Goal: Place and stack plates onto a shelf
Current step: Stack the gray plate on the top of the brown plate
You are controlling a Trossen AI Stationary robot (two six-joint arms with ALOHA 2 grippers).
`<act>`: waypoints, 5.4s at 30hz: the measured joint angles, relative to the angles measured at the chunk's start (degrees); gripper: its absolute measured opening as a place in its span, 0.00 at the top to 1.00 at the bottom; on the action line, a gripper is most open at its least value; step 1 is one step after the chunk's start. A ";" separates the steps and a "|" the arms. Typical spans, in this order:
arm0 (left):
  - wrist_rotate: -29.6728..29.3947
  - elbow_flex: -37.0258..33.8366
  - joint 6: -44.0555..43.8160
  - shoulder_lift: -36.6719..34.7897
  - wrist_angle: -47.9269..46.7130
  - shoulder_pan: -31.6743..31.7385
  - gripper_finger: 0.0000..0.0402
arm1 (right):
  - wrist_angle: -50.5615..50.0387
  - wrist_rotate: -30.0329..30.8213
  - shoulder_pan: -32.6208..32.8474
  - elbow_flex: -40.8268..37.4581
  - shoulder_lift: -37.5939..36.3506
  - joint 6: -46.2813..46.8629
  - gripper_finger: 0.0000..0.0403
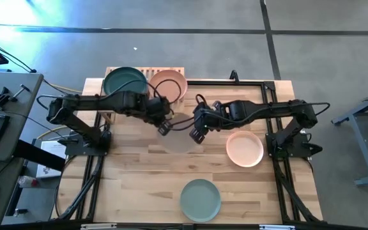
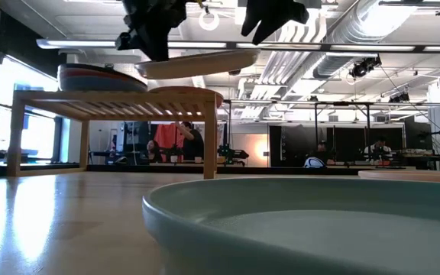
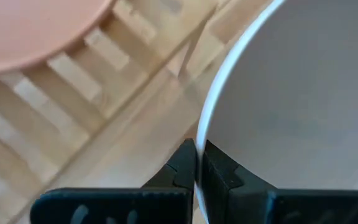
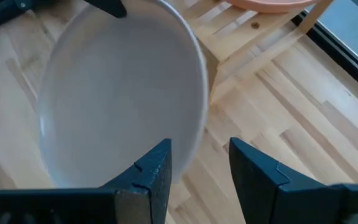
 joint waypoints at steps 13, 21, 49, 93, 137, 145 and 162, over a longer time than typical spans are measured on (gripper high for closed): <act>-0.62 0.00 5.15 0.00 7.12 1.29 1.00 | -0.55 -1.50 -2.59 0.00 0.07 1.60 0.67; -0.63 0.00 6.43 -0.01 8.48 1.29 1.00 | -0.72 -3.28 -3.48 0.00 0.14 1.53 0.78; 2.86 -0.28 7.26 0.00 9.86 1.27 0.84 | -2.21 -3.85 -3.44 -0.02 0.17 6.41 1.00; 4.45 0.04 8.79 -10.97 7.34 2.82 0.79 | 10.65 -41.85 -35.78 -0.02 0.17 -20.13 1.00; 2.91 0.04 9.40 -17.28 1.24 9.71 0.79 | 43.55 -40.49 -43.42 -0.11 6.09 -2.35 1.00; 2.84 0.04 11.37 -20.73 1.30 11.68 0.79 | 39.20 -35.11 -40.63 -0.09 6.28 -2.58 1.00; 2.99 0.04 12.46 -21.35 -0.69 12.00 0.79 | 33.42 -27.82 -36.31 -0.02 9.88 -3.01 1.00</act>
